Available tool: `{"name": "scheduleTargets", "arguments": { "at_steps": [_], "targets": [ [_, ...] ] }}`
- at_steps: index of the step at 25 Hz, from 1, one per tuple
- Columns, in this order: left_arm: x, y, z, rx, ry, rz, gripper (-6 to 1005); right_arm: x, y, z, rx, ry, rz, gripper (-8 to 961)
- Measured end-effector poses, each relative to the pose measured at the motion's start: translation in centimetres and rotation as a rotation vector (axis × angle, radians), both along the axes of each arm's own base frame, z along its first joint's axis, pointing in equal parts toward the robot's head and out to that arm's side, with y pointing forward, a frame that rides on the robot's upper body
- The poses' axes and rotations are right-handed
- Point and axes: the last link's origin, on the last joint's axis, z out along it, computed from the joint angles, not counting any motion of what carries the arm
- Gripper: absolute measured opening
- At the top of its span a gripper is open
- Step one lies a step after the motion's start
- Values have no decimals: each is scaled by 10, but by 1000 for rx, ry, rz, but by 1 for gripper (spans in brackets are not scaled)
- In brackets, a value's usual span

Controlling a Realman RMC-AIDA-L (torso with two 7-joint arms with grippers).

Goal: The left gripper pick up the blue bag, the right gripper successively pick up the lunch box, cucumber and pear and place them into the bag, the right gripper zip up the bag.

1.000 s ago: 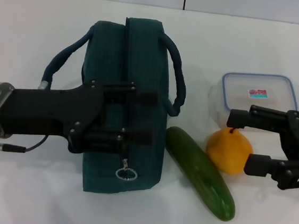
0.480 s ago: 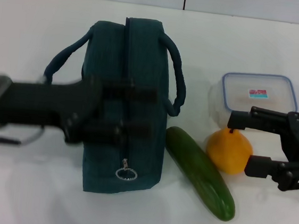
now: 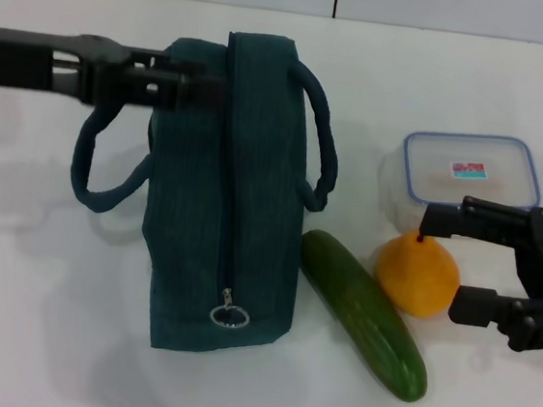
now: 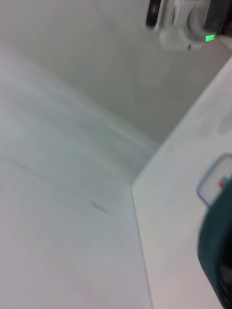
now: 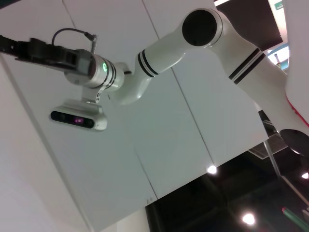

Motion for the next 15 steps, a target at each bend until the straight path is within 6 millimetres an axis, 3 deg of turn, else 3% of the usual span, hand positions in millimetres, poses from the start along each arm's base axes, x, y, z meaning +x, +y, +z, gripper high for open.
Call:
{"name": "scheduleTargets", "arguments": {
  "at_steps": [8, 15],
  "targets": [
    [-6, -3, 27, 65, 32, 197, 711, 7, -3, 2, 9, -4, -26, 857],
    [-20, -3, 17, 25, 118, 329, 710, 9, -1, 0, 25, -21, -44, 858]
  ]
}}
